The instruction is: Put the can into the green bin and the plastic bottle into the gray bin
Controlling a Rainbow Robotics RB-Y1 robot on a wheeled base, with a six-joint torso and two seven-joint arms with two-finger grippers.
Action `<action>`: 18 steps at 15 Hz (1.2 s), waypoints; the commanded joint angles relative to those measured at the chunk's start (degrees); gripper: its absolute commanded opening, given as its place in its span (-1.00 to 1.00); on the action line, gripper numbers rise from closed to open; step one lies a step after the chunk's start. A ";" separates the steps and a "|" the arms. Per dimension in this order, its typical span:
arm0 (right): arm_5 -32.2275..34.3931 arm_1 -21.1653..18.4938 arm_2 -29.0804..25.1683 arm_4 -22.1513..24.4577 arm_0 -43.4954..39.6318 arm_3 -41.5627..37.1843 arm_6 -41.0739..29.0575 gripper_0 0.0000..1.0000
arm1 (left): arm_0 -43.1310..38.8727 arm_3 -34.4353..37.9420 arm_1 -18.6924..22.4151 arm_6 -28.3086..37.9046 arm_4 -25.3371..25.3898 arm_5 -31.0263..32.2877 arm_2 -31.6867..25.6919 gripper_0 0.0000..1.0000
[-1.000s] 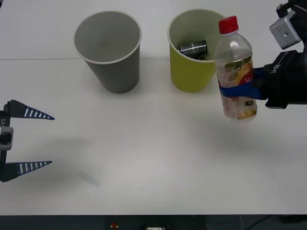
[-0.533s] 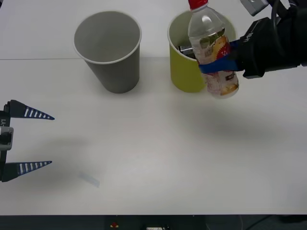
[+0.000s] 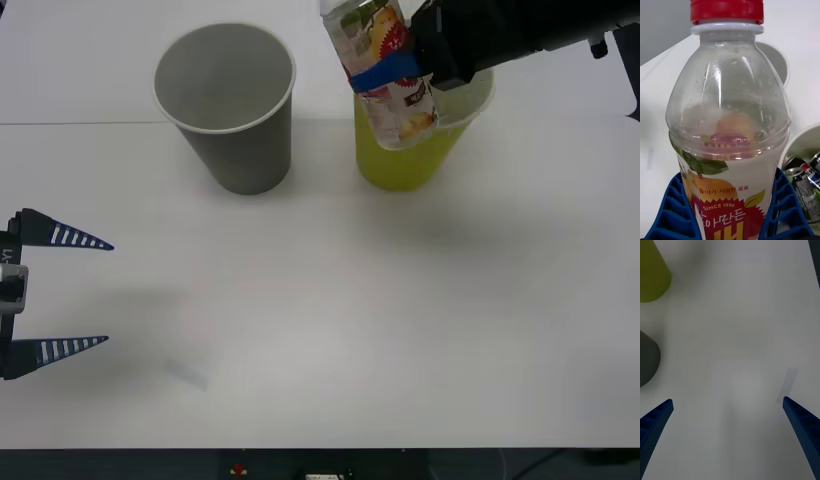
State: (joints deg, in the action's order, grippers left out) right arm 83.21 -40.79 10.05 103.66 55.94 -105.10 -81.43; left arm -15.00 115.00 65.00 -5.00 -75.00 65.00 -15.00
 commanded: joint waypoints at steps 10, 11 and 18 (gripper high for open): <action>-10.17 19.09 11.83 13.50 20.53 30.83 1.71 -1.00 | 0.00 0.00 0.00 0.00 0.00 0.00 0.00 1.00; -12.89 20.40 13.24 14.03 21.76 33.30 2.15 -1.00 | 0.00 0.00 0.00 0.00 0.00 0.00 0.00 1.00; -25.81 25.06 21.41 15.78 23.43 42.00 3.65 -1.00 | 0.00 0.00 0.00 0.00 0.00 0.00 0.00 1.00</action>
State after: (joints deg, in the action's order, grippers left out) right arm 58.71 -16.14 30.44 119.20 79.39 -63.90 -77.91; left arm -15.00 115.00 65.00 -5.00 -75.00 65.00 -15.00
